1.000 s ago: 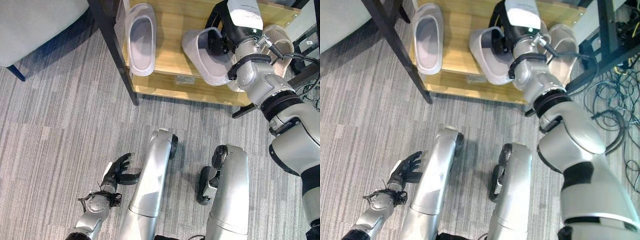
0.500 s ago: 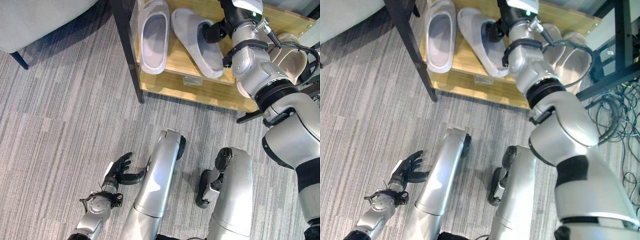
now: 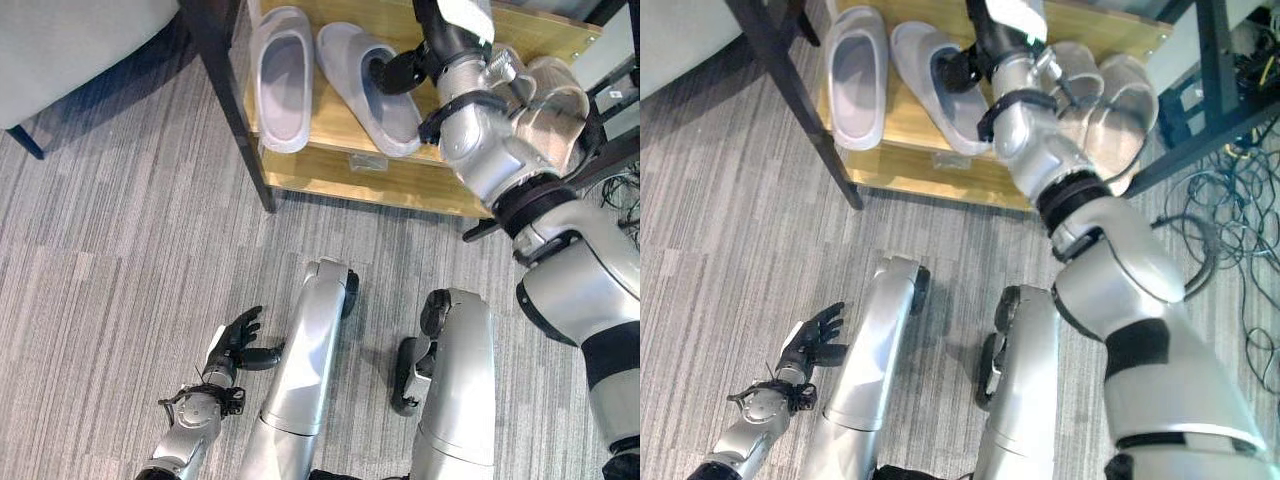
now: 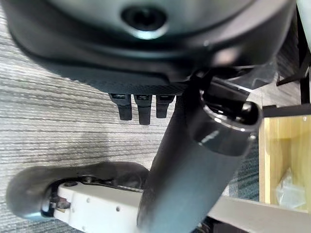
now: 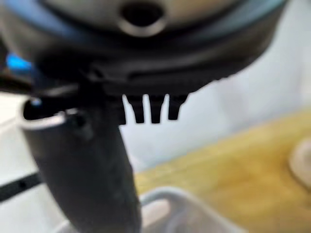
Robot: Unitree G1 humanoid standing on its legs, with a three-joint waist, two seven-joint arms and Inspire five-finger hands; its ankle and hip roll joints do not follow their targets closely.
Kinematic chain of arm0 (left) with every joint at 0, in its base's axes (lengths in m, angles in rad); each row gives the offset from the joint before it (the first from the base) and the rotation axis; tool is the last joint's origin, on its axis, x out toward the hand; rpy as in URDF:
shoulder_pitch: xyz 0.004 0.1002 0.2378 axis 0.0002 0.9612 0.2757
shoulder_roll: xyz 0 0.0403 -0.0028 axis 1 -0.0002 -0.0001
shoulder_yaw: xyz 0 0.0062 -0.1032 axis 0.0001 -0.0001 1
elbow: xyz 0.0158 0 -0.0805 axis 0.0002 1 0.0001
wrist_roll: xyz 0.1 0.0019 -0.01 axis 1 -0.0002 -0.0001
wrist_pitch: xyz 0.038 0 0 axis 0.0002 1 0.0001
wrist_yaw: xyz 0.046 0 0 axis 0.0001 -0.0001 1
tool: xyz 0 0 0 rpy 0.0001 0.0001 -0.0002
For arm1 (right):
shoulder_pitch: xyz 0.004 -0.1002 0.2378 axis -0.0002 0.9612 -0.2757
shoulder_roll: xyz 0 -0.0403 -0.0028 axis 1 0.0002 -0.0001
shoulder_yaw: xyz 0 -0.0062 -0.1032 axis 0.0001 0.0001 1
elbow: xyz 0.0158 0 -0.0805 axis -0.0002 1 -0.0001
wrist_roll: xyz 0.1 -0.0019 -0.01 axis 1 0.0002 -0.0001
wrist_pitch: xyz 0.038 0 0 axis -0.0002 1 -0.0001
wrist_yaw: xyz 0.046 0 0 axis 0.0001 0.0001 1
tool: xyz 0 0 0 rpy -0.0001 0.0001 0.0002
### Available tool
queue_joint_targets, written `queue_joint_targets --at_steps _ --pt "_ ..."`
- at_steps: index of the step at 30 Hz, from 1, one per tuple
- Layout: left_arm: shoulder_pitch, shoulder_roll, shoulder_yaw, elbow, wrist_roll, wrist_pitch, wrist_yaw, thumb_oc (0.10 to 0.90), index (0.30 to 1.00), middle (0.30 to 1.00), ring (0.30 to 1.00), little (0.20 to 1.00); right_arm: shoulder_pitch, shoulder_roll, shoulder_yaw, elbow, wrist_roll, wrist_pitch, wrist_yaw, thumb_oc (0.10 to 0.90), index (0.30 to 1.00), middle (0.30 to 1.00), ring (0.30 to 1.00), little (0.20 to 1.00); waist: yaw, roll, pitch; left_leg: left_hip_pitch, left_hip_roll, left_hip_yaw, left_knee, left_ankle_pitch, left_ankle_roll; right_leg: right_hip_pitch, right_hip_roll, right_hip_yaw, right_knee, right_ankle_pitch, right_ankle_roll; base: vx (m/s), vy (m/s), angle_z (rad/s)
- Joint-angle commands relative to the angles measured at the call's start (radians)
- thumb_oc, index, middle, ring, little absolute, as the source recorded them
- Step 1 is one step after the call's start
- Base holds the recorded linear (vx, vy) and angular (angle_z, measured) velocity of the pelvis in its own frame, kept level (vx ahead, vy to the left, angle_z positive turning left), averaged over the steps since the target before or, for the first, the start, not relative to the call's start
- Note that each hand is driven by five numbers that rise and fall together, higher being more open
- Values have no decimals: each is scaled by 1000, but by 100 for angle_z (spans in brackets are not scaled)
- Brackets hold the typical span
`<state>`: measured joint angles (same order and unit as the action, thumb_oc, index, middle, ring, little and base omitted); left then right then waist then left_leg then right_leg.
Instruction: Arrange the slippers neatly on the shoe rack.
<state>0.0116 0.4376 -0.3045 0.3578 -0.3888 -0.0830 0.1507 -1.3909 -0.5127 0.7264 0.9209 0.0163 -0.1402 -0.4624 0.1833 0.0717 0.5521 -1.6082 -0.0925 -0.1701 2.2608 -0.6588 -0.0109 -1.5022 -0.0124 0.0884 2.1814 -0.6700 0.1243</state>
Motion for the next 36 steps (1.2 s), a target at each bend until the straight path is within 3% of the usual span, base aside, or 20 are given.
queue_joint_targets --at_steps 1,5,8,19,36 --pt "48 -30 -53 -75 24 -54 4 800 900 900 900 900 7 -58 -142 -116 137 -61 -41 800 900 900 900 900 21 4 -32 38 -2 3 104 -6 23 -33 21 66 28 373 -189 -2 -39 -8" --pt "59 -19 -42 -70 35 -51 -4 800 900 900 900 900 106 -27 -248 -174 180 -48 -21 800 900 900 900 900 15 -4 -32 38 -2 -1 113 -9 18 -38 31 69 37 378 -182 -4 -44 -5" --pt "60 -14 -45 -60 44 -45 -9 800 900 900 900 900 152 43 -318 -170 271 -47 19 800 900 900 900 900 18 0 -32 38 -7 -12 121 -13 12 -34 33 58 46 380 -179 -9 -67 -3" --pt "48 -6 -59 -43 51 -47 -10 800 900 900 900 900 132 89 -320 -169 287 -50 36 800 900 900 900 900 22 3 -32 38 -16 -18 129 -18 5 -20 33 45 54 387 -175 0 0 0" --pt "15 -6 -82 -17 50 -54 8 800 900 900 900 900 81 237 -270 -138 327 -37 74 800 900 900 900 900 44 19 -32 38 -23 -35 147 -23 -1 -9 29 33 59 394 -176 0 0 0"
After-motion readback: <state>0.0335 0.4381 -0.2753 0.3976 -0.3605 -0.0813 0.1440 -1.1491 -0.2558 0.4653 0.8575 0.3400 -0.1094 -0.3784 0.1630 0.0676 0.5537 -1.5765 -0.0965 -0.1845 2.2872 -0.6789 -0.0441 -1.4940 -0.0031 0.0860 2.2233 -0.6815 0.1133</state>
